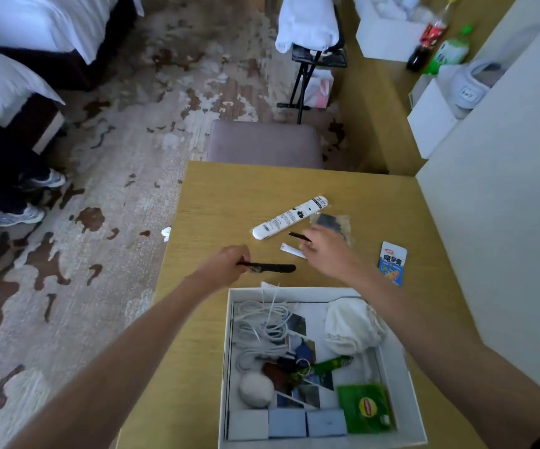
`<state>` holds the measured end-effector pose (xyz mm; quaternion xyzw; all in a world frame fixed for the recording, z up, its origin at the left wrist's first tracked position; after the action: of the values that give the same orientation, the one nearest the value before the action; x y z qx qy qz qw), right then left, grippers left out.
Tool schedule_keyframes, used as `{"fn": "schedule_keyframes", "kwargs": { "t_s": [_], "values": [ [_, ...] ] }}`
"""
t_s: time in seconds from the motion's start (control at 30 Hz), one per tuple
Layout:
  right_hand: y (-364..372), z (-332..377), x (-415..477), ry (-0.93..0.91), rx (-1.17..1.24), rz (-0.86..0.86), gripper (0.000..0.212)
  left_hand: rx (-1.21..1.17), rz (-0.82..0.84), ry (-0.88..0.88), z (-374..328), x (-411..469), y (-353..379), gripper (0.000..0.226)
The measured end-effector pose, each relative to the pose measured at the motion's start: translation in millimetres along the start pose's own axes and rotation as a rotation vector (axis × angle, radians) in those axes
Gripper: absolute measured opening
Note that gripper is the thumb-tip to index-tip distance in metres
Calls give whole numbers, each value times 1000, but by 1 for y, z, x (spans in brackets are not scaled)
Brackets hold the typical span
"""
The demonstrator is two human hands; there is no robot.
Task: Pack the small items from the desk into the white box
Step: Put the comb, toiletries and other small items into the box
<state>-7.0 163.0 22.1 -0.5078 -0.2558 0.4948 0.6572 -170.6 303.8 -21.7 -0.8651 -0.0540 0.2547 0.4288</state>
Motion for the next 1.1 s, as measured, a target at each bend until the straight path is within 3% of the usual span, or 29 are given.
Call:
{"fn": "schedule_keyframes", "kwargs": {
  "t_s": [0.1, 0.23, 0.33, 0.4, 0.53, 0.63, 0.77, 0.97, 1.1],
  "values": [
    [-29, 22, -36, -103, 98, -167, 11, -83, -195, 82, -27, -49, -25, 10],
    [-44, 40, -91, -241, 164, -230, 15, -92, -360, 235, -74, -124, -28, 9],
    [-40, 43, -125, -297, 187, -188, 24, 52, -390, 358, -106, -165, -11, 10],
    [-30, 35, -144, -268, 279, -41, 19, 149, -405, 385, -121, -180, 11, 12],
    [12, 18, -171, -143, 169, 321, 19, 225, -287, 323, -132, -181, 69, 16],
    [32, 18, -185, -124, 43, 473, 25, 208, -141, 205, -125, -167, 98, 18],
    [43, 30, -195, -204, -167, 454, 25, 243, -72, 134, -120, -158, 113, 18],
    [54, 41, -192, -231, -141, 454, 25, 517, -116, 64, -115, -161, 111, 25],
    [67, 44, -185, -237, -104, 446, 22, 530, -233, 90, -118, -174, 99, 19]
  ]
}}
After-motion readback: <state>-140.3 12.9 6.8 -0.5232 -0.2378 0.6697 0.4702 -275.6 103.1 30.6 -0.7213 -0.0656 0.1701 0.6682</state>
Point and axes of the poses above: each hand's wrist, its own x-axis towards the middle knuckle, its own y-axis out of the palm, z = x × y, the point moved 5 cm from there along x, towards the middle knuckle, and after that the axes turned 7 degrees about z, right-handed, at the moved point
